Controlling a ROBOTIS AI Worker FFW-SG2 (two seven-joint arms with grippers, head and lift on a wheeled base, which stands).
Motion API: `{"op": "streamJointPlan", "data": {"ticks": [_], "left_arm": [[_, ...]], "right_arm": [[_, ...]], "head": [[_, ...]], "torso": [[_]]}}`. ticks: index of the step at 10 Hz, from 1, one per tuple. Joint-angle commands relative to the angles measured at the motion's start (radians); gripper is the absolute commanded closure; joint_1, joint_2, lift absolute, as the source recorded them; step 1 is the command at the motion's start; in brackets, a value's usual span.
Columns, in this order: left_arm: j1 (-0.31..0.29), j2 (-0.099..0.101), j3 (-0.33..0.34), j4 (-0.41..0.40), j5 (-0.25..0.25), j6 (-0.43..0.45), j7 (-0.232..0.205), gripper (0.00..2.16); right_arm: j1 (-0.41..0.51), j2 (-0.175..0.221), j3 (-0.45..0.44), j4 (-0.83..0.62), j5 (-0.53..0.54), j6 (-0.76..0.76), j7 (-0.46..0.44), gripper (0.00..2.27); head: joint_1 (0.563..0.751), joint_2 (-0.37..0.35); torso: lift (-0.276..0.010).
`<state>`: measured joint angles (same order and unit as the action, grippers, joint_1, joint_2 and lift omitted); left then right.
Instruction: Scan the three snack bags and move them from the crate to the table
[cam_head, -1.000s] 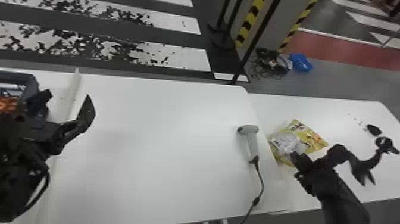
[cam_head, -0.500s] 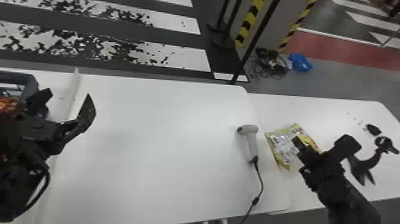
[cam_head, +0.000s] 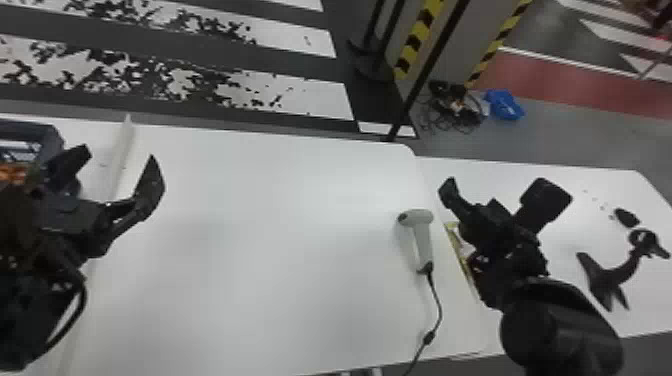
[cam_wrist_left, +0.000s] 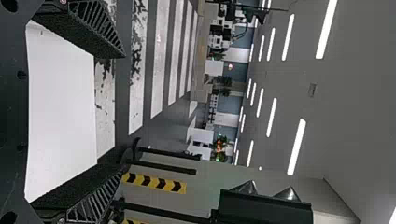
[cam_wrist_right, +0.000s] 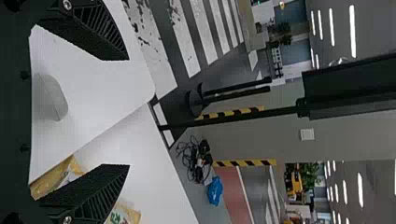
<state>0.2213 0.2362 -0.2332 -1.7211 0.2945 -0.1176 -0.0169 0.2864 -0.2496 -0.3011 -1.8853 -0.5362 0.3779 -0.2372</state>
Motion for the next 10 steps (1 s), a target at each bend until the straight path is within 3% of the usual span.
{"op": "streamJointPlan", "data": {"ticks": [1, 6, 8, 9, 10], "left_arm": [[0.003, 0.002, 0.002, -0.002, 0.002, 0.003, 0.0, 0.03], [0.004, 0.0, -0.006, -0.003, 0.0, 0.013, 0.006, 0.03], [0.017, -0.001, -0.006, -0.006, 0.003, 0.013, 0.017, 0.03], [0.018, -0.005, -0.003, -0.008, 0.008, 0.022, 0.045, 0.03], [0.018, -0.001, 0.022, -0.046, 0.023, 0.108, 0.045, 0.03]], "right_arm": [[0.02, 0.012, 0.109, -0.058, 0.056, 0.005, 0.002, 0.06], [0.059, 0.09, 0.471, -0.087, 0.318, -0.13, 0.013, 0.05], [0.074, 0.112, 0.531, -0.054, 0.348, -0.231, -0.013, 0.05], [0.074, 0.112, 0.54, -0.046, 0.369, -0.244, -0.03, 0.05], [0.074, 0.11, 0.533, -0.046, 0.367, -0.244, -0.034, 0.05]], "head": [[0.695, -0.344], [0.695, -0.114], [0.695, -0.051], [0.695, -0.028], [0.695, -0.012]], "torso": [[-0.062], [-0.062], [-0.062], [-0.062], [-0.062]]}}
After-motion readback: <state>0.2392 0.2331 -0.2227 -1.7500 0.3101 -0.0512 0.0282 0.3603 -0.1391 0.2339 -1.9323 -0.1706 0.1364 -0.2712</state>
